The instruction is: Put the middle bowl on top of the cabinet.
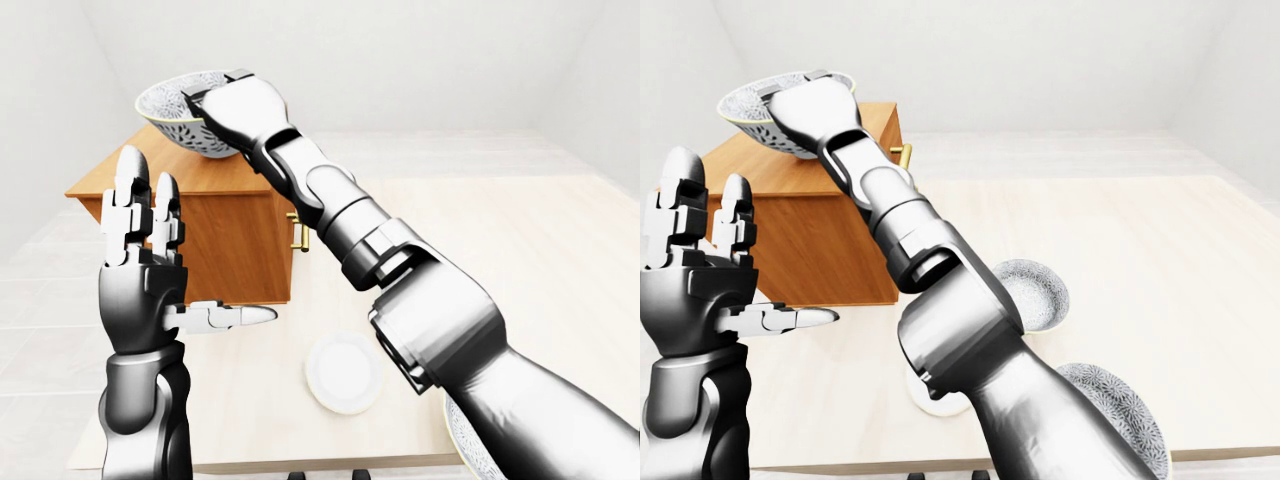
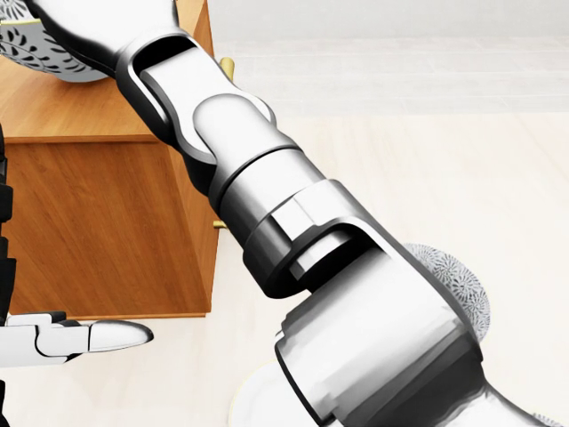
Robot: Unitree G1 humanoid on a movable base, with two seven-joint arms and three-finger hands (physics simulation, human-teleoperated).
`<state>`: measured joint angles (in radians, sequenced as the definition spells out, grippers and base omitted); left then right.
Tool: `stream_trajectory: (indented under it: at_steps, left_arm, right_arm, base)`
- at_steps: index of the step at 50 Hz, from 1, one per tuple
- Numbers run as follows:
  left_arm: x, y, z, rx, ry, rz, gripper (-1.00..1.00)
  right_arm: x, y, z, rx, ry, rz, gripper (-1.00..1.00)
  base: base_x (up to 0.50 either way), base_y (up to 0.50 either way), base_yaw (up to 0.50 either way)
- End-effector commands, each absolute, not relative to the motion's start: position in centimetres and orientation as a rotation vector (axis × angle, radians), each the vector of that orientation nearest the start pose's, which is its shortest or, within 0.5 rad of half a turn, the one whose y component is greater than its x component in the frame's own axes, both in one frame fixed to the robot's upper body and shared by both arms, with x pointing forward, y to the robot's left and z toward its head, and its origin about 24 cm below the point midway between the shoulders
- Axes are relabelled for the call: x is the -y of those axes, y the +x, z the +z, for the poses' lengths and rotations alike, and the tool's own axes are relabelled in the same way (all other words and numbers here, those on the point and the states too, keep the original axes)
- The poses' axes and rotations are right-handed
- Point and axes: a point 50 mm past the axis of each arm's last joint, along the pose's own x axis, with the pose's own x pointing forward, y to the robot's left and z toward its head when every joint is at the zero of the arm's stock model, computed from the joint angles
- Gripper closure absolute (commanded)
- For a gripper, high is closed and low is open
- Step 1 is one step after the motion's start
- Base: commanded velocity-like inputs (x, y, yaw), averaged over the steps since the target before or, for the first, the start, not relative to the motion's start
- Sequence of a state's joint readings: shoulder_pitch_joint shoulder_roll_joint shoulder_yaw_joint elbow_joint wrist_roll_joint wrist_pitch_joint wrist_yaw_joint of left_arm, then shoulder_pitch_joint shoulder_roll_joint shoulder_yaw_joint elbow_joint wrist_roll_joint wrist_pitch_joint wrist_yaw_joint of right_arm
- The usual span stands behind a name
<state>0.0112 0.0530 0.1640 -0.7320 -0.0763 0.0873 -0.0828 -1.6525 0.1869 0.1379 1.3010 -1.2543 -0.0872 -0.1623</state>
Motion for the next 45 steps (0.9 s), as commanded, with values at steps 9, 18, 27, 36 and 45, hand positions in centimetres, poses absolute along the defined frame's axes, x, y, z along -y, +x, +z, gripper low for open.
stream_trajectory:
  at_steps: [9,18,27,36,45]
  left_arm:
    - [-18.11,20.15,19.39,0.642,0.04,0.033,-1.0]
    - [-18.05,20.07,19.55,0.651,0.04,0.031,-1.0]
    - [-18.03,20.12,19.52,0.649,0.041,0.031,-1.0]
    - [-18.05,20.07,19.49,0.648,0.04,0.03,-1.0]
    - [-18.05,20.03,19.53,0.65,0.039,0.029,-1.0]
  right_arm:
    - [-7.37,37.21,29.91,0.808,-1.437,0.213,1.0]
    - [-7.32,37.24,29.89,0.807,-1.439,0.211,1.0]
    - [-7.37,37.21,29.98,0.808,-1.447,0.214,1.0]
    - [-7.36,37.25,29.7,0.801,-1.444,0.219,1.0]
    - [-7.41,37.16,30.1,0.811,-1.443,0.212,-0.91]
  base:
    - [0.0,0.0,0.0]
    - [0.0,0.0,0.0]
    - [0.0,0.0,0.0]
    - [0.0,0.0,0.0]
    - [0.0,0.0,0.0]
